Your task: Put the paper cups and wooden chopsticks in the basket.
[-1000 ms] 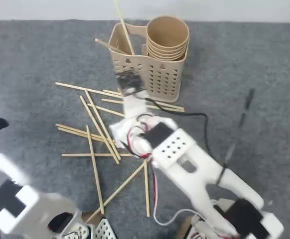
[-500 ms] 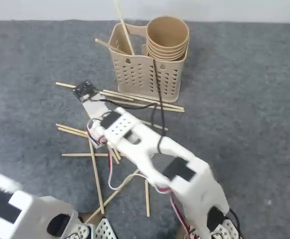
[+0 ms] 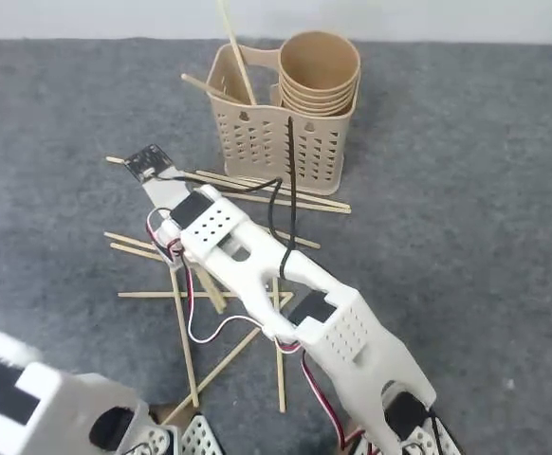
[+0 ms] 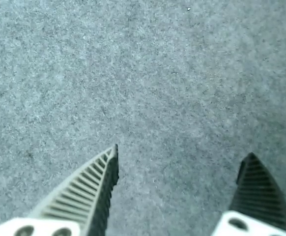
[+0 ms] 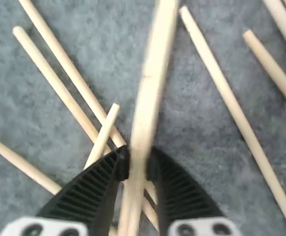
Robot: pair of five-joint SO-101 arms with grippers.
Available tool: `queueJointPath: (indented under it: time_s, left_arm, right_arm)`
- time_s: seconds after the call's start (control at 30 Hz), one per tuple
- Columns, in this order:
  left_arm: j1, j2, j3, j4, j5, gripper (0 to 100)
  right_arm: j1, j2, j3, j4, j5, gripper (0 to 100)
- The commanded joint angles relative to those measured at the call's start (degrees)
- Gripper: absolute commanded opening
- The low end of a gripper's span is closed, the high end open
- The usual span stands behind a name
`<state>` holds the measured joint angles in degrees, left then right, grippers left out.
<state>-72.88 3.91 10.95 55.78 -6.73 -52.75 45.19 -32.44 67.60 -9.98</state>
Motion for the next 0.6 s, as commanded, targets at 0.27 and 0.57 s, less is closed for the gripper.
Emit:
queueJointPath:
  time_s: [0.27,0.57]
  left_arm:
    - [-0.4,-0.5,-0.4,-1.7,-0.3,36]
    - [-0.4,-0.5,-0.4,-1.7,-0.3,36]
  right_arm:
    - [0.6,-3.4,-3.4,4.2,1.1,0.8]
    - [0.6,-9.9,-3.4,8.1,2.9,0.8]
